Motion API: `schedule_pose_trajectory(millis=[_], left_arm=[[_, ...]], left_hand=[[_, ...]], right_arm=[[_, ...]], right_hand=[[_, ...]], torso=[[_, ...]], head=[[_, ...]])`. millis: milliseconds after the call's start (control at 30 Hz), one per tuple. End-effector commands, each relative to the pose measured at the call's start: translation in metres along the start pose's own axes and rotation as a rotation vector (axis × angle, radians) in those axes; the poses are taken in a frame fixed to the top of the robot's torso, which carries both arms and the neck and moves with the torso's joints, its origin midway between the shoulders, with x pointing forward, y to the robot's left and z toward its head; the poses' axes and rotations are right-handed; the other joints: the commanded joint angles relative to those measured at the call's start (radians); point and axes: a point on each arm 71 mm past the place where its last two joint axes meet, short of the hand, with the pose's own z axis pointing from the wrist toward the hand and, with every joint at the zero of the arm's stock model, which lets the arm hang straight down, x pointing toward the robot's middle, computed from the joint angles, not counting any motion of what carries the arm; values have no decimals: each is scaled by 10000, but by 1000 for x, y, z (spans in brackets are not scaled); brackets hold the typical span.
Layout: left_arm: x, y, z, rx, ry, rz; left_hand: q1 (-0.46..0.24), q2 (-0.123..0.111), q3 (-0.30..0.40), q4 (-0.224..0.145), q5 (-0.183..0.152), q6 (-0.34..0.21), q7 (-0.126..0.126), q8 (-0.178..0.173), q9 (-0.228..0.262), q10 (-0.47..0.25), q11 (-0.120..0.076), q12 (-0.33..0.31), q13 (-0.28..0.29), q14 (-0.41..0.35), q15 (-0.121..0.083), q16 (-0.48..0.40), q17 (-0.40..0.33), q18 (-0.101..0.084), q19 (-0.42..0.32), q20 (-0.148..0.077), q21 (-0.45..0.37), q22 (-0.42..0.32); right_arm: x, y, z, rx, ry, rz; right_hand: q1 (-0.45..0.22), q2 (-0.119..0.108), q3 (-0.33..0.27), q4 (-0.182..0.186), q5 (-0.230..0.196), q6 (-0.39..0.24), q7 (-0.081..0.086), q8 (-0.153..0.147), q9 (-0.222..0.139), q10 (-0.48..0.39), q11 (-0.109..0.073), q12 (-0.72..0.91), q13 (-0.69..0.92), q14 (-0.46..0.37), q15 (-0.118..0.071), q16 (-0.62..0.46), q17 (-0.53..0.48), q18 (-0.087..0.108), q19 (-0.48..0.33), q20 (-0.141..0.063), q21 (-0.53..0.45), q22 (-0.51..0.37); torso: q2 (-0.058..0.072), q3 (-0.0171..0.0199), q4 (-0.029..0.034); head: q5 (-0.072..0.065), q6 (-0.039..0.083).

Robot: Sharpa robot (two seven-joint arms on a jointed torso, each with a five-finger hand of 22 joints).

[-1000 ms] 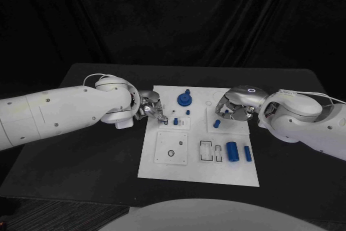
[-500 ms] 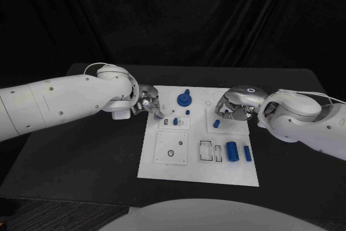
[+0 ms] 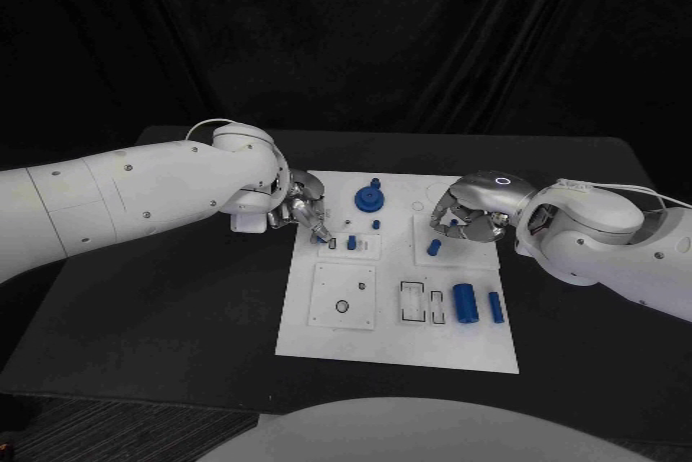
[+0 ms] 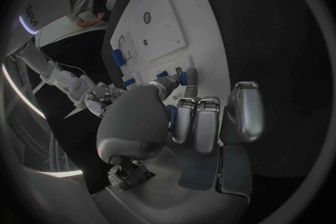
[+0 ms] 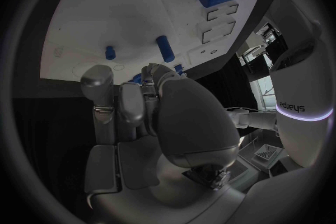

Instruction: Assemble the parts on the task board

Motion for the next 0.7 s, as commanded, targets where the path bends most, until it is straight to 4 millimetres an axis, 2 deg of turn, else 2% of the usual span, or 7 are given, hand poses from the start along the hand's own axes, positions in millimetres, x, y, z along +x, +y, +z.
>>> schedule_pose_trajectory(millis=[33,200,467,700], left_arm=[[2,-2,1,-7,555,285],[2,-5,2,19,610,348],[2,-10,4,102,650,416],[3,-12,3,134,689,458]], left_hand=[[14,-74,263,-177,-35,-21,-84,-37,9,520,42,-47,2208,1039,35,27,2634,158,-47,-9,-45,1818],[12,-75,269,-180,-35,-23,-83,-41,6,523,42,-44,2211,1039,35,27,2634,158,-47,-9,-45,1818],[10,-75,275,-183,-32,-24,-82,-44,2,527,43,-40,2214,1039,35,27,2634,157,-45,-8,-43,1819],[-2,-80,303,-201,-7,-31,-78,-63,-14,525,45,-42,2213,1039,37,27,2634,158,-47,-7,-46,1818]], right_arm=[[1,-1,0,188,28,-3],[1,-1,0,184,39,-4],[1,0,1,167,36,-5],[1,-1,1,191,36,-7]], right_hand=[[72,-14,46,-27,68,44,12,-13,-12,-49,-24,-55,459,60,21,-31,-9,184,-34,-14,-28,951],[72,-14,46,-27,68,44,12,-13,-12,-49,-24,-55,459,60,21,-31,-9,184,-34,-14,-28,951],[62,-19,51,-35,67,44,17,-14,-14,-44,-18,-51,466,60,25,-30,-7,182,-29,-13,-24,955],[65,-15,57,-39,68,45,17,-14,-15,-48,-18,-55,460,61,25,-27,-3,182,-29,-13,-29,955]], torso=[[9,-4,7],[-2,3,12],[-9,-12,19],[-13,-6,24]], head=[[6,-2],[21,-2],[-8,-2],[-25,-2]])
